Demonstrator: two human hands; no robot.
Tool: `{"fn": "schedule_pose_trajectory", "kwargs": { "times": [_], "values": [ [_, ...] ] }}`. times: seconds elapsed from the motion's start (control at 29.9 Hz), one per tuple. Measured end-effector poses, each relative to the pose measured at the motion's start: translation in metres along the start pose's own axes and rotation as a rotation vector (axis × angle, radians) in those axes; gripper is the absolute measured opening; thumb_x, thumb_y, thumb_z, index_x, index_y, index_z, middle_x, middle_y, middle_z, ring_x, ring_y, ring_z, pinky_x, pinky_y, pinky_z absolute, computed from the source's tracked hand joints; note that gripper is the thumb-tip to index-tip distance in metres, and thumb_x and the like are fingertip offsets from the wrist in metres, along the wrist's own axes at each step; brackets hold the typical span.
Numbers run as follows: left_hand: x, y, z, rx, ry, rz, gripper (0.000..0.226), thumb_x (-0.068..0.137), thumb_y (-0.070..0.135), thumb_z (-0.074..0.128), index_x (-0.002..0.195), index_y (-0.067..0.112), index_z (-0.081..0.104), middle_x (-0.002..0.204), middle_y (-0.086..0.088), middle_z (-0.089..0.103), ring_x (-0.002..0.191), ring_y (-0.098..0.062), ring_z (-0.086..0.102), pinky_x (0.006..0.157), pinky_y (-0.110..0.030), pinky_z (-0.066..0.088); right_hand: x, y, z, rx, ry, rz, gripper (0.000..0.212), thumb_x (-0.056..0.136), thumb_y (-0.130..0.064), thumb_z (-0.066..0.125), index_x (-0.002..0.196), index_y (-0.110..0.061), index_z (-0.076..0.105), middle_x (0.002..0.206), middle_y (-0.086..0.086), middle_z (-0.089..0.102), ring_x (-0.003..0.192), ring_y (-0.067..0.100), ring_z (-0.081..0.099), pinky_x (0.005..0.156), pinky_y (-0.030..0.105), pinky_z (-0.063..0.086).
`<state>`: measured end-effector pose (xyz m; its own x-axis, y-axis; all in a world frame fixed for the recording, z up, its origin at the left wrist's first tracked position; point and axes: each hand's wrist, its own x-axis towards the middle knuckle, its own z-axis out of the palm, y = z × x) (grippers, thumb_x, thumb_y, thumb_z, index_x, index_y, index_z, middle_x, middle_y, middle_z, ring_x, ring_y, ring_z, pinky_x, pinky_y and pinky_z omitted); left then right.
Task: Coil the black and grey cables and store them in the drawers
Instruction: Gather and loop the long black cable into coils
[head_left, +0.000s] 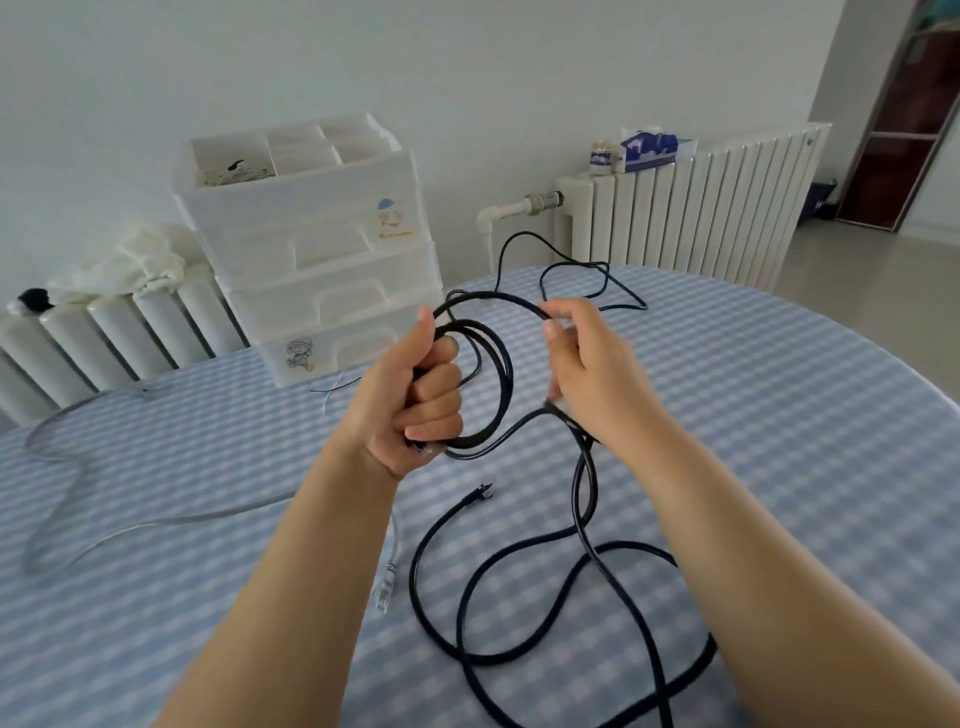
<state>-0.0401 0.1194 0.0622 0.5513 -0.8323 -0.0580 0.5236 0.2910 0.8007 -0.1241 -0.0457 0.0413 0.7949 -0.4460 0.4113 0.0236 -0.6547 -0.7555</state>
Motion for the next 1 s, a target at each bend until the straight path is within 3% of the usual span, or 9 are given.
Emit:
{"fn": "schedule_pose_trajectory", "kwargs": {
  "times": [0.1, 0.23, 0.33, 0.4, 0.5, 0.63, 0.77, 0.9, 1.0],
  "values": [
    [-0.001, -0.001, 0.006, -0.001, -0.072, -0.024, 0.043, 0.095, 0.05, 0.033, 0.062, 0.023, 0.026, 0.046, 0.008, 0.008, 0.03, -0.006, 0.004, 0.027, -0.008, 0.014, 0.003, 0.002, 0.001, 0.021, 0.009, 0.071, 0.022, 0.103, -0.031, 0.037, 0.115, -0.021, 0.053, 0.066, -0.005, 0.055, 0.062, 0.021, 0.064, 0.06, 0.04, 0.056],
    [0.0, 0.0, 0.016, -0.042, 0.0, 0.122, 0.047, 0.097, 0.055, 0.025, 0.07, 0.018, 0.039, 0.046, 0.008, 0.027, 0.026, -0.003, 0.008, 0.026, -0.011, 0.011, 0.0, -0.001, 0.016, 0.178, -0.048, 0.166, 0.018, 0.104, -0.023, 0.036, 0.102, -0.016, 0.052, 0.058, -0.001, 0.061, 0.056, 0.013, 0.061, 0.058, 0.026, 0.052],
    [0.001, 0.001, 0.014, -0.034, 0.066, 0.207, 0.051, 0.097, 0.059, 0.021, 0.074, 0.018, 0.041, 0.062, 0.006, 0.059, 0.023, -0.001, 0.019, 0.024, -0.012, 0.015, -0.002, -0.01, 0.021, 0.474, -0.054, 0.29, 0.02, 0.105, -0.021, 0.032, 0.097, -0.014, 0.049, 0.062, 0.001, 0.068, 0.065, 0.021, 0.071, 0.076, 0.041, 0.059],
    [0.001, -0.001, 0.014, -0.059, 0.069, 0.218, 0.046, 0.102, 0.049, 0.024, 0.074, 0.017, 0.042, 0.079, 0.0, 0.071, 0.022, -0.001, 0.021, 0.025, -0.013, 0.017, -0.004, -0.017, 0.023, 0.615, -0.04, 0.383, 0.021, 0.106, -0.022, 0.03, 0.099, -0.012, 0.048, 0.065, 0.004, 0.065, 0.058, 0.026, 0.07, 0.075, 0.047, 0.059],
    [0.001, -0.005, 0.016, -0.122, 0.026, 0.191, 0.038, 0.1, 0.036, 0.027, 0.073, 0.015, 0.042, 0.1, -0.008, 0.074, 0.021, -0.002, 0.023, 0.026, -0.013, 0.017, -0.009, -0.023, 0.027, 0.627, 0.017, 0.43, 0.023, 0.106, -0.027, 0.029, 0.1, -0.015, 0.047, 0.065, 0.007, 0.06, 0.047, 0.023, 0.065, 0.066, 0.045, 0.061],
    [0.0, -0.007, 0.015, -0.153, 0.004, 0.19, 0.037, 0.099, 0.037, 0.03, 0.073, 0.014, 0.042, 0.111, -0.009, 0.071, 0.022, -0.002, 0.024, 0.027, -0.014, 0.016, -0.015, -0.025, 0.032, 0.582, 0.017, 0.433, 0.024, 0.105, -0.03, 0.027, 0.089, -0.024, 0.044, 0.063, 0.004, 0.061, 0.043, 0.02, 0.063, 0.065, 0.044, 0.061],
    [0.001, -0.007, 0.013, -0.159, -0.048, 0.188, 0.031, 0.094, 0.039, 0.038, 0.075, 0.015, 0.042, 0.107, -0.008, 0.072, 0.022, -0.002, 0.025, 0.027, -0.014, 0.018, -0.019, -0.029, 0.035, 0.611, 0.074, 0.401, 0.022, 0.105, -0.029, 0.026, 0.09, -0.023, 0.042, 0.072, 0.01, 0.064, 0.043, 0.022, 0.063, 0.052, 0.032, 0.057],
    [0.0, -0.01, 0.015, -0.185, -0.096, 0.147, 0.042, 0.098, 0.048, 0.027, 0.075, 0.015, 0.039, 0.09, -0.006, 0.073, 0.027, -0.005, 0.012, 0.026, -0.012, 0.02, -0.019, -0.03, 0.032, 0.638, 0.143, 0.394, 0.02, 0.105, -0.027, 0.028, 0.093, -0.021, 0.043, 0.065, 0.006, 0.063, 0.046, 0.018, 0.063, 0.048, 0.033, 0.057],
    [-0.002, -0.008, 0.02, -0.162, -0.091, 0.155, 0.038, 0.1, 0.042, 0.027, 0.075, 0.017, 0.04, 0.078, -0.002, 0.071, 0.024, -0.004, 0.015, 0.025, -0.011, 0.019, -0.018, -0.029, 0.028, 0.568, 0.061, 0.415, 0.022, 0.105, -0.028, 0.028, 0.099, -0.015, 0.045, 0.065, 0.006, 0.064, 0.046, 0.021, 0.064, 0.047, 0.029, 0.054]
  ]
}}
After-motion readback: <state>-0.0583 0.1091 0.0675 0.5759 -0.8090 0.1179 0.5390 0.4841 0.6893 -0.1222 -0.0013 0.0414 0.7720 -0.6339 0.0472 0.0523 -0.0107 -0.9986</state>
